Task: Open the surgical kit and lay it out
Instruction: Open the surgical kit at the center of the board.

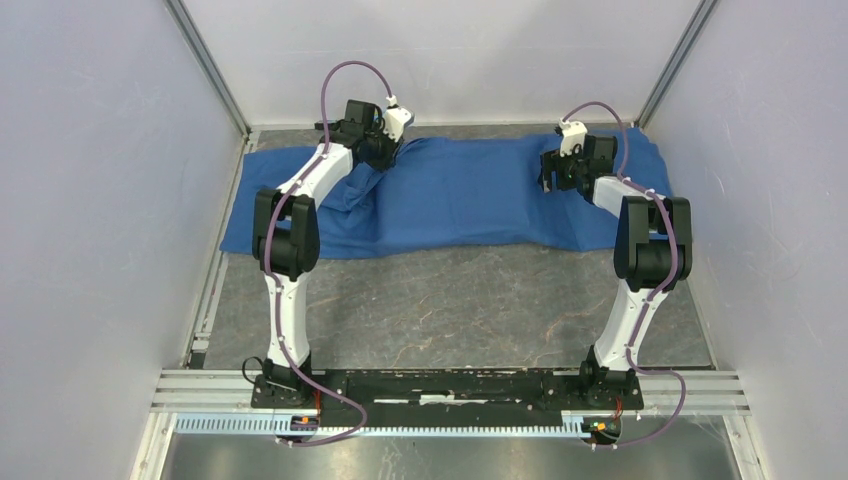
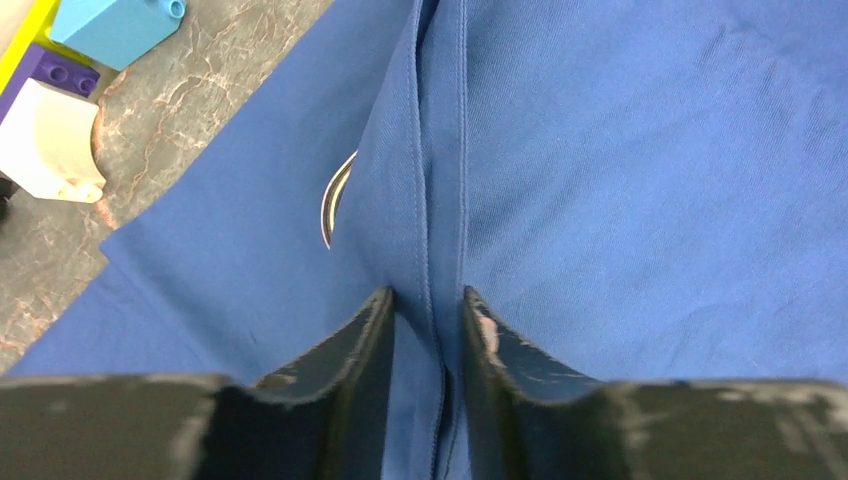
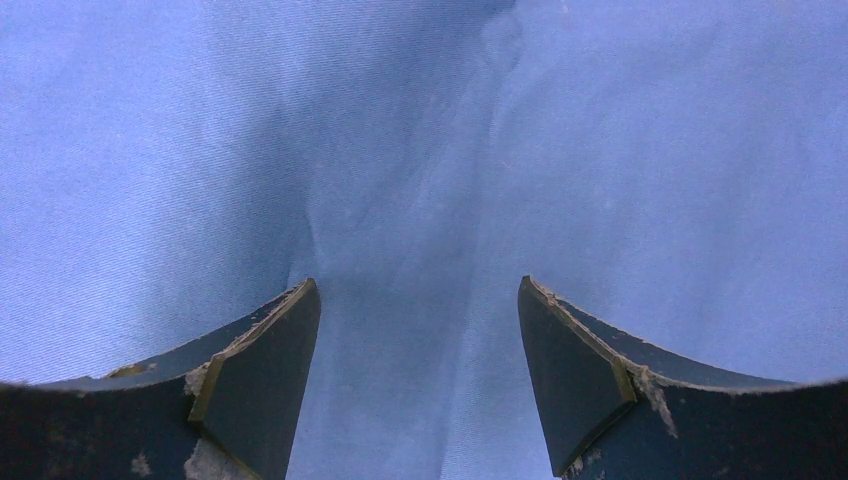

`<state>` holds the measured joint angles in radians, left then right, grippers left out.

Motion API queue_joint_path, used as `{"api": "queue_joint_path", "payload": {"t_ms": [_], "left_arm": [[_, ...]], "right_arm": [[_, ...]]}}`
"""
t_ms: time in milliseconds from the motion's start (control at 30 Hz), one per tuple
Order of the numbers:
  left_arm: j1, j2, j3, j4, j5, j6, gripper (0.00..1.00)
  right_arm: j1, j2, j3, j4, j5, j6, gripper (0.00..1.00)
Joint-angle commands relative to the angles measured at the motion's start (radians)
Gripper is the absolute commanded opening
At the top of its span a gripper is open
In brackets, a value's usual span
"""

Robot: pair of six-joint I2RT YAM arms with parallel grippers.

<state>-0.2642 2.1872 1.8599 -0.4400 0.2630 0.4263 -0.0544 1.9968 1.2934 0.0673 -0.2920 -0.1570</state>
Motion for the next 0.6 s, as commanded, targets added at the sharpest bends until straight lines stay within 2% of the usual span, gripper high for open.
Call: {"api": "queue_joint_path", "payload": {"t_ms": [0, 133, 333, 567], "left_arm": [[0.0, -0.006, 0.042, 0.024, 0.004, 0.017, 0.29], [-0.001, -0.01, 0.057, -0.002, 0.018, 0.032, 0.03], [-0.01, -0.143, -0.021, 0.004, 0.099, 0.096, 0.02], [-0.11, -0.436, -0.323, -0.02, 0.148, 0.317, 0.02]], "right_arm": [[-0.002, -0.048, -0.004, 0.026, -0.008, -0.015, 0.79], [-0.002, -0.063, 0.005, 0.021, -0.018, -0.012, 0.79], [-0.002, -0.138, 0.008, 0.044, -0.096, -0.008, 0.79], [-0.002, -0.236, -0.012, 0.072, -0.389, -0.064, 0.8]]}}
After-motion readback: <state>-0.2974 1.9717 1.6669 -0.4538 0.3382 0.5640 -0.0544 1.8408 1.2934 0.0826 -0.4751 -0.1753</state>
